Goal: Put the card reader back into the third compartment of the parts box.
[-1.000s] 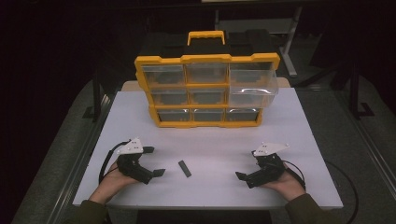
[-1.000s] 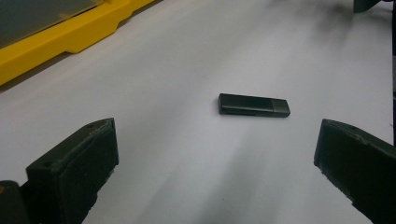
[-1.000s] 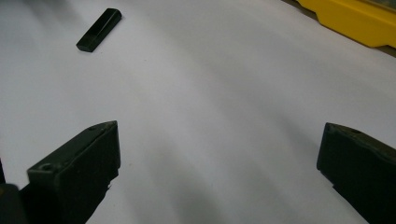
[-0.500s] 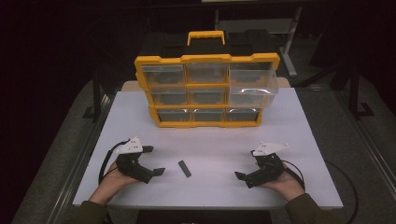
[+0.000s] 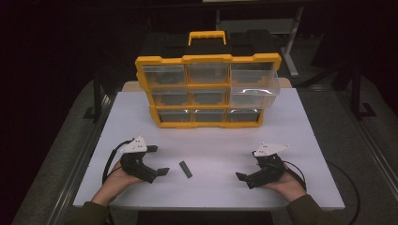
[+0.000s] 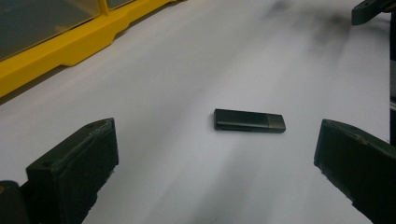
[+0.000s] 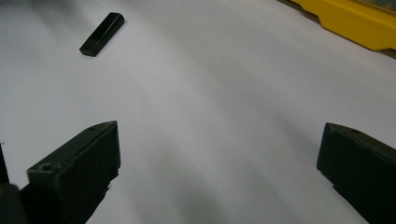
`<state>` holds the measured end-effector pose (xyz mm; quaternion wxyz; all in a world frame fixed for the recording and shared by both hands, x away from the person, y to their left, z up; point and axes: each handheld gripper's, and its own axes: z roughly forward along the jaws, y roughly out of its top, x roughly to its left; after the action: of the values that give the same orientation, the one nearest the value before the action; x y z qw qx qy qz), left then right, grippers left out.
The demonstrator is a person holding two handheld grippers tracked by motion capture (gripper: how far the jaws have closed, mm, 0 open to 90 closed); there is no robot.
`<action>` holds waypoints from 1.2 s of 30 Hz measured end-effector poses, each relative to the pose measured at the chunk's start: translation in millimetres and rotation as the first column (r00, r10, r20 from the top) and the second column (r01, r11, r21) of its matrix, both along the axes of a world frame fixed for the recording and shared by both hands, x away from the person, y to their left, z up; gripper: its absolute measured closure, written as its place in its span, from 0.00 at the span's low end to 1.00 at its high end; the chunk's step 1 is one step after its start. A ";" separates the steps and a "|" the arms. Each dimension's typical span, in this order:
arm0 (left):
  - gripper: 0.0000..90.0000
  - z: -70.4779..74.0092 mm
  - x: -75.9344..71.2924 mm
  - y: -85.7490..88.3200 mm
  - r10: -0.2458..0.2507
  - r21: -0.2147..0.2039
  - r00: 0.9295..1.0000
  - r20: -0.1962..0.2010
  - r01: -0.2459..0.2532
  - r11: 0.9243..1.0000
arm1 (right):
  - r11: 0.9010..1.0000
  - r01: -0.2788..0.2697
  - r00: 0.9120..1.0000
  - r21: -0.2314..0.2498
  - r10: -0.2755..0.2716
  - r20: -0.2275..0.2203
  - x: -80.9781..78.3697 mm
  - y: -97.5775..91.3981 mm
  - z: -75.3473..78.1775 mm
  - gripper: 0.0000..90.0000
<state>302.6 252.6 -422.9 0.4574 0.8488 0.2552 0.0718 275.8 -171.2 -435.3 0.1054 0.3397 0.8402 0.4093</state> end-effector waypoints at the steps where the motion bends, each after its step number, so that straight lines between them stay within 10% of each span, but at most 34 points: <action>1: 0.00 0.4 0.2 -0.7 -0.001 -0.003 1.000 -0.001 0.001 1.000 | 1.000 0.000 1.000 0.001 0.000 0.001 -0.1 -0.1 0.1 0.00; 36: 0.00 6.4 8.4 -20.4 -0.023 -0.026 1.000 0.003 0.023 0.999 | 1.000 -0.007 1.000 0.003 0.007 0.000 0.2 1.0 -0.2 0.00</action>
<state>311.1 232.2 -416.6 0.4695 0.8456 0.2456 0.0645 276.0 -170.2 -435.5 0.1033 0.3369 0.8408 0.4110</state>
